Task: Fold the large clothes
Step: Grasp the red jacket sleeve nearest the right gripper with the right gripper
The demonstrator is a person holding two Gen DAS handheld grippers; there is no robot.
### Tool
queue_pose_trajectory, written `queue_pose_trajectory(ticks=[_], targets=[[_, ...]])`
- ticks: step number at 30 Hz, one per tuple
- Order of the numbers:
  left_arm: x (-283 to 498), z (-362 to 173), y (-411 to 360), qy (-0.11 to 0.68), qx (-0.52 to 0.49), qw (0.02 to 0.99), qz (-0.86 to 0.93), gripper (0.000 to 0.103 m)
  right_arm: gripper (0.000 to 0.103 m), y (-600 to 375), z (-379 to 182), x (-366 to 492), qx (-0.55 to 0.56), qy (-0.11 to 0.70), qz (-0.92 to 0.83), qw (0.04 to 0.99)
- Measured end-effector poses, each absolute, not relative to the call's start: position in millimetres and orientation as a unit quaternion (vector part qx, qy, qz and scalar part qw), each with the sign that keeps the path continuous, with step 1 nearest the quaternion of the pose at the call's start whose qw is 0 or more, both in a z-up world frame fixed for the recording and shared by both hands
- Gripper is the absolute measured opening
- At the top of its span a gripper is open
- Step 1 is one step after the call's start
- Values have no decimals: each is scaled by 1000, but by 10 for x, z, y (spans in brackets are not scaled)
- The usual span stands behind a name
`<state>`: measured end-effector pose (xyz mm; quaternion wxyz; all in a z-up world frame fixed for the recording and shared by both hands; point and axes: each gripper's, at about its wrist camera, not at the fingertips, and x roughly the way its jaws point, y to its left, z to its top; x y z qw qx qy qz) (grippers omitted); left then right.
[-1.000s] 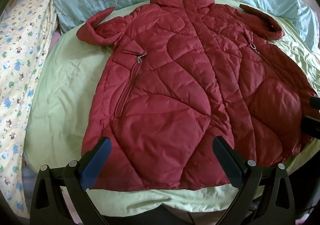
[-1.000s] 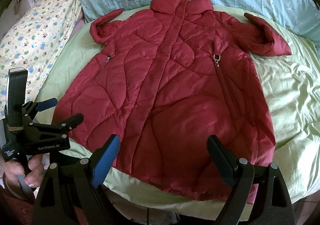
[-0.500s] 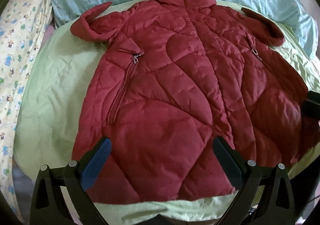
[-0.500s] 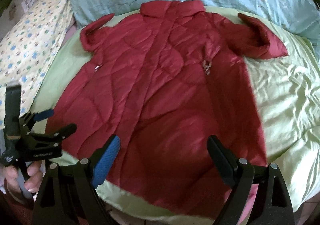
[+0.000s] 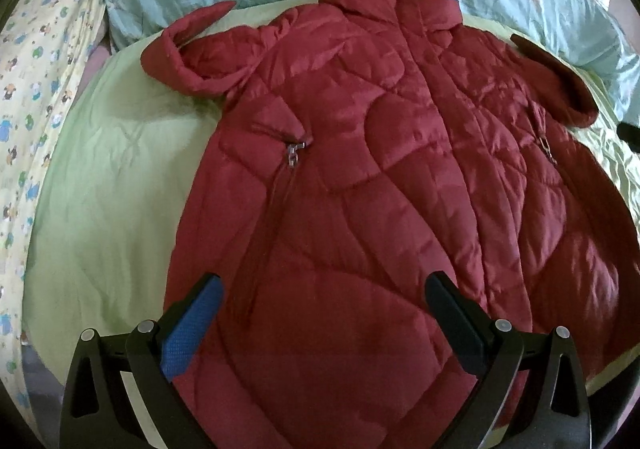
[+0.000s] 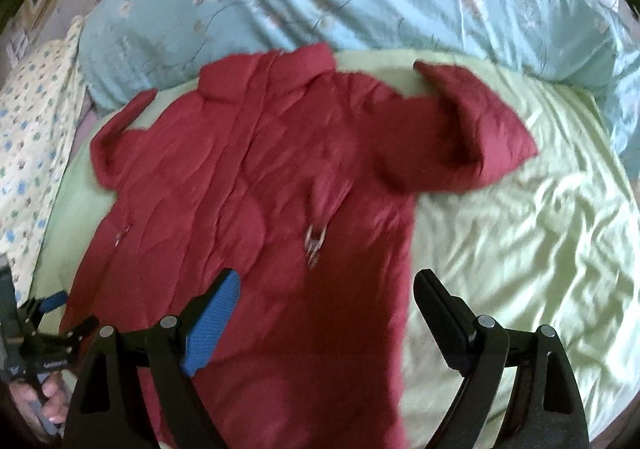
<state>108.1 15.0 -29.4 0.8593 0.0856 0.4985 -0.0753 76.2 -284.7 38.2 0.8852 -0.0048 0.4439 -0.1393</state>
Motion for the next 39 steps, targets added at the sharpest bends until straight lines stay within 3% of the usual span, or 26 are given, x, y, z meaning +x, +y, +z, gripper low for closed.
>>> queue_pose_trajectory(ticks=[16,20,25,27,29,31,39], targets=[[1671,-272,63,466,59,879,-82,102,87,-4240,651,2137,11,410,-232,882],[1765,-287,37,465,58,880,-80,102,71,-4694,488,2499,30,428,-260,865],[1814,-285,10,460,61,882,-80,102,69,-5012,201,2709,43,461,-283,840],[1817,-304,-6,461,61,881,-82,102,62,-5010,147,2733,46,466,-273,840],[1824,-316,-22,462,61,880,-86,102,27,-4957,168,2715,53,463,-256,847],[1824,-329,-30,464,60,879,-89,102,18,-4921,213,2696,58,458,-252,850],[1782,-309,38,460,49,882,-92,102,11,-4379,558,2540,81,407,-173,893]])
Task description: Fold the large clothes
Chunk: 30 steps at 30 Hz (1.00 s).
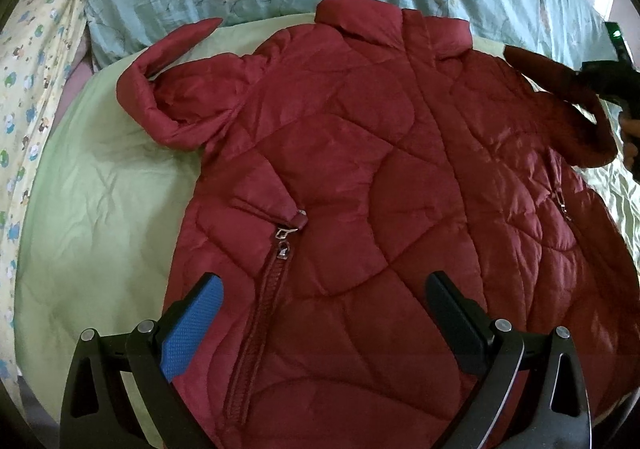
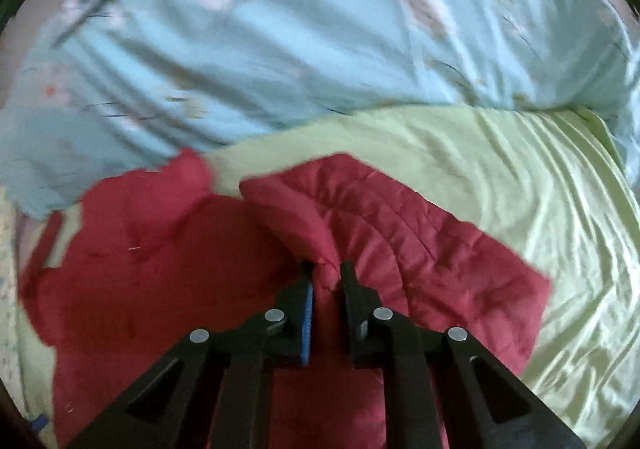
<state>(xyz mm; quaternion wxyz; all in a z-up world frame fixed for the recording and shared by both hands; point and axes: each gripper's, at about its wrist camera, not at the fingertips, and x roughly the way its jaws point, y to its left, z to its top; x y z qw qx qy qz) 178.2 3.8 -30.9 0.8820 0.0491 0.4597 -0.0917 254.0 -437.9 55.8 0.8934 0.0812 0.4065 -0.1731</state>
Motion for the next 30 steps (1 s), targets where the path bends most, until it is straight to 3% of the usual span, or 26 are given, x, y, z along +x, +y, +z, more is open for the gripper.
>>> queue_pose_trajectory(ticks=[7,15,22,27,30], targets=[[1815,-323,194,466,26,880,-90,102,11,-3286,600,2493,81,392,-14,916],[1882,-310,479,471,-17,876,-100,102,11,-2207,251,2629,25,411,109,905],[2081,-250,754,469,-61,873,-118,102,11,-2029,-168,2747,9,449,122,885],[2500,-169,774,467,-81,871,-131,102,26,-2027,-340,2746,16,470,141,871],[2853,-153,656,470,-84,865,-156,102,49,-2030,-396,2744,22,478,155,864]])
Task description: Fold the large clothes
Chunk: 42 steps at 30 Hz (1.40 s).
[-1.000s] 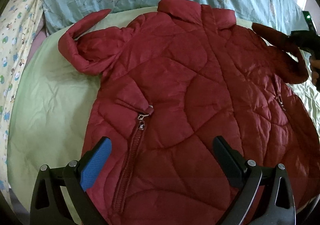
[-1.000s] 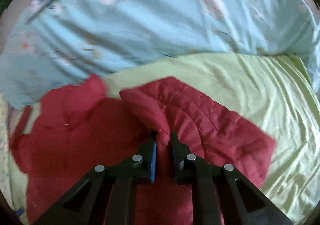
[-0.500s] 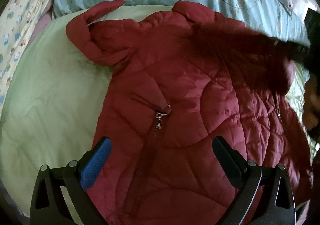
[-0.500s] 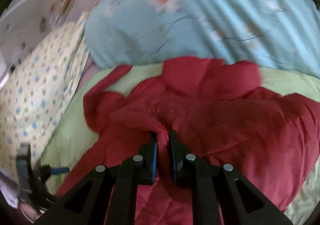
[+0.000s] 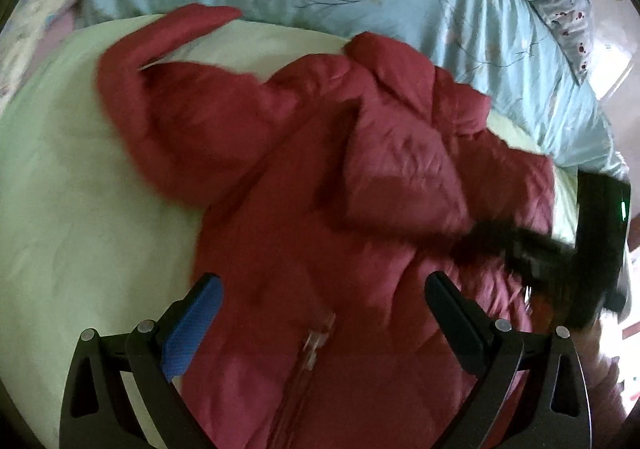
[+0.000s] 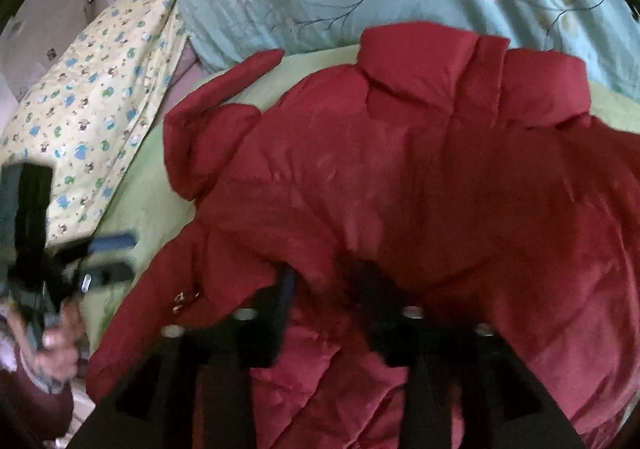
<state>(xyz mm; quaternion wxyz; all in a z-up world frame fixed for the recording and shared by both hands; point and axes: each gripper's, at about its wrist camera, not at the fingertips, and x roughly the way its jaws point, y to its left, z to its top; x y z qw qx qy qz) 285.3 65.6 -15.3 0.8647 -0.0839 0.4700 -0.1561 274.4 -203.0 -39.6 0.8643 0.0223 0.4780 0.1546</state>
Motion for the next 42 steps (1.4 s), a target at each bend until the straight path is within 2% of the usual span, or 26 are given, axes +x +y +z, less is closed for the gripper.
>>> queue_pose_trajectory(ticks=[1,6,7,8,9,10,14,17,22,25,30,34,38,42], targets=[[2979,-176,606,476,-85,860,-164,102,53,-2031,-405,2730,24,478,159,864],[3585,-362,399,501,-87,847,-157,98,52,-2107,-415,2675,41,477,162,863],[3685,-424,349,508,-87,842,-160,87,52,-2146,-413,2652,45,477,160,863],[3749,-482,299,514,-85,838,-165,66,52,-2184,-410,2623,47,477,156,863],[3808,-522,242,517,-82,835,-170,56,52,-2219,-406,2591,50,476,154,864],[3851,-579,178,520,-73,833,-174,38,52,-2267,-395,2550,54,475,152,865],[3833,-547,109,481,-26,866,-133,20,52,-2462,-260,2370,62,455,131,879],[3722,-439,235,437,-15,894,-99,19,52,-2644,-51,2226,59,416,99,902],[3709,-666,252,457,6,885,-90,19,53,-3076,207,2181,48,354,-4,934],[3695,-661,240,456,4,886,-86,24,53,-3351,64,2383,66,378,-38,923],[3494,-341,421,419,-16,905,-72,24,50,-3613,-375,2579,72,442,-74,891],[3423,-169,283,405,-24,905,-126,24,51,-3637,-488,2574,77,437,-81,892],[3548,-296,-85,411,17,900,-147,24,51,-3591,-525,2554,59,441,-89,891],[3896,-788,-349,442,76,887,-107,24,51,-3572,-490,2533,54,447,-96,888]])
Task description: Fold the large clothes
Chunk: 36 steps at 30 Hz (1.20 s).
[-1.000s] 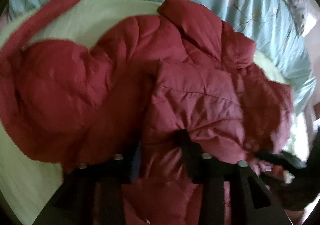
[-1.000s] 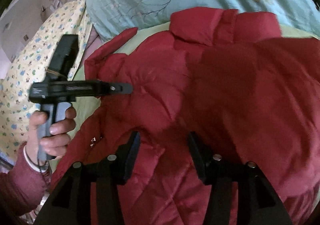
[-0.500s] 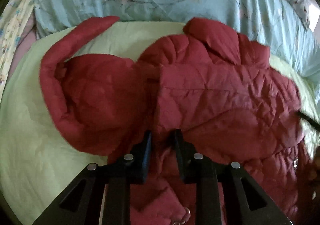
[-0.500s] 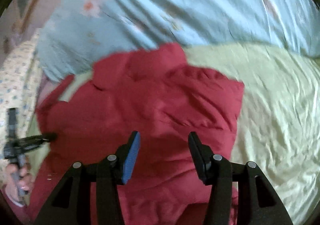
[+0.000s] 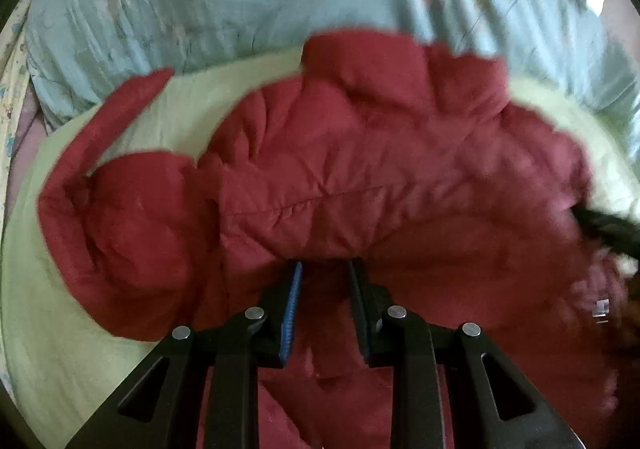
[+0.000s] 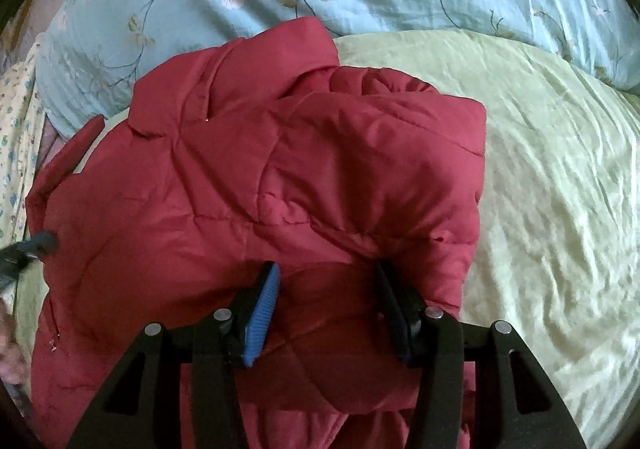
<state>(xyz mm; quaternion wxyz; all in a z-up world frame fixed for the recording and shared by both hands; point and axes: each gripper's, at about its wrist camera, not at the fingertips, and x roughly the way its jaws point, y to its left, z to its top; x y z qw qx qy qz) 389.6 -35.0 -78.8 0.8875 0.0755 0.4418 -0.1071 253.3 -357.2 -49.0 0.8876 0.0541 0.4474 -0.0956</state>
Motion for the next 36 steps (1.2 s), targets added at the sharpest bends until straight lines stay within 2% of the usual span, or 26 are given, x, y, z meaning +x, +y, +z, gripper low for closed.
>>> queue_pose_trajectory(ticks=[6,10,14,21,25,36], targets=[[4084,-948,-425,444,66,888,-102,25,52,-3055,-216,2422,-3,415,-64,907],[3951,-1025,-285,451,56,884,-109,27,52,-2903,-474,2615,-36,459,-75,884],[3827,-1050,-122,447,48,885,-117,27,52,-3052,-767,2659,-19,479,-77,874],[3687,-910,16,448,23,885,-125,28,52,-3052,-623,2604,10,478,-75,875],[3544,-785,216,435,9,894,-108,50,52,-3058,-412,2413,49,453,-53,888],[3312,-570,641,422,10,905,-46,53,53,-2729,-172,2051,62,446,6,893]])
